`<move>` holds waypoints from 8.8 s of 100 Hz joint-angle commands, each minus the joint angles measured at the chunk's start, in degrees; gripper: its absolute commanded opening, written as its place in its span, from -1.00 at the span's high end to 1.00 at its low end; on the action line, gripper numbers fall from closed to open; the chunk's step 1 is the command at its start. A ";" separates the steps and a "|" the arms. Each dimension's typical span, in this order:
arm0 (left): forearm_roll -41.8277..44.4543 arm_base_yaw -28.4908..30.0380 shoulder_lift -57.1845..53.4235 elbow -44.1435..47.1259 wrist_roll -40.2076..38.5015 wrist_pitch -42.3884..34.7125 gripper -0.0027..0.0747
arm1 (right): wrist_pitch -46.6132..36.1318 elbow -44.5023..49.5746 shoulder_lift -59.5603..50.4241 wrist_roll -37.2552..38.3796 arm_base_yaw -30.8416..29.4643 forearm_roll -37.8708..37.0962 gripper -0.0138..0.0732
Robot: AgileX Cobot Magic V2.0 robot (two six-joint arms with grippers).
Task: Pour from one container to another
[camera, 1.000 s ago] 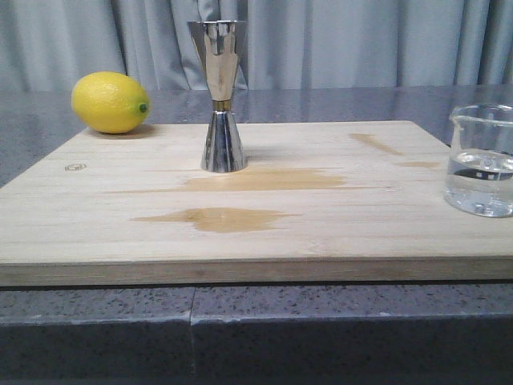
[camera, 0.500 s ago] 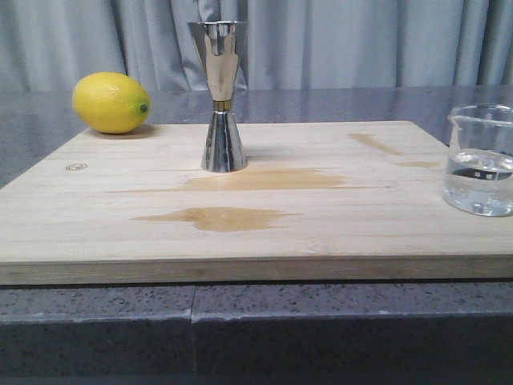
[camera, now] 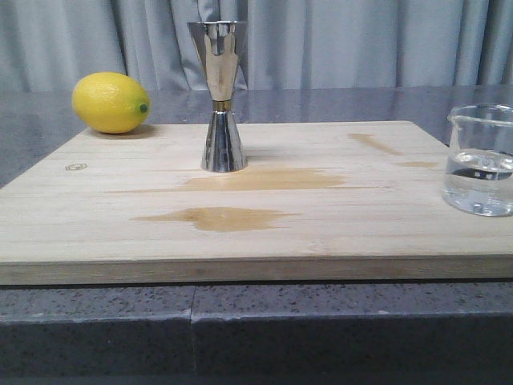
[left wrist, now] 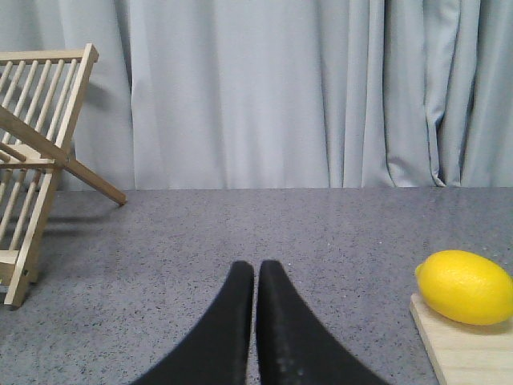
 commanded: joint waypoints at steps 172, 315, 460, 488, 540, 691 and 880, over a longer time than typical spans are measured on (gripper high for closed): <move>-33.87 -7.12 26.85 -14.90 39.06 14.30 -0.39 | 8.56 -11.23 12.47 -0.21 -0.36 -2.06 -0.52; -111.09 -10.25 76.57 -15.48 136.54 54.72 -0.39 | 5.97 -11.23 13.56 -0.21 -0.36 -2.06 -0.52; -111.09 -20.13 83.84 -29.58 132.90 54.67 0.20 | 5.93 -11.23 13.56 -0.21 -0.36 -2.06 -0.52; -111.09 -20.13 83.73 -32.02 127.12 54.67 0.20 | 5.84 -11.23 13.56 -0.21 -0.36 -2.06 -0.52; -111.09 -20.13 83.73 -36.17 127.14 54.67 0.20 | 6.97 -12.94 13.61 -0.80 -0.26 2.60 -0.52; -111.09 -20.13 83.73 -36.31 127.14 54.09 0.20 | -43.14 13.49 24.01 -2.67 21.66 7.07 -0.52; -111.09 -20.13 83.73 -36.31 127.14 53.99 0.20 | -81.12 22.86 54.04 -2.67 22.45 4.18 -0.44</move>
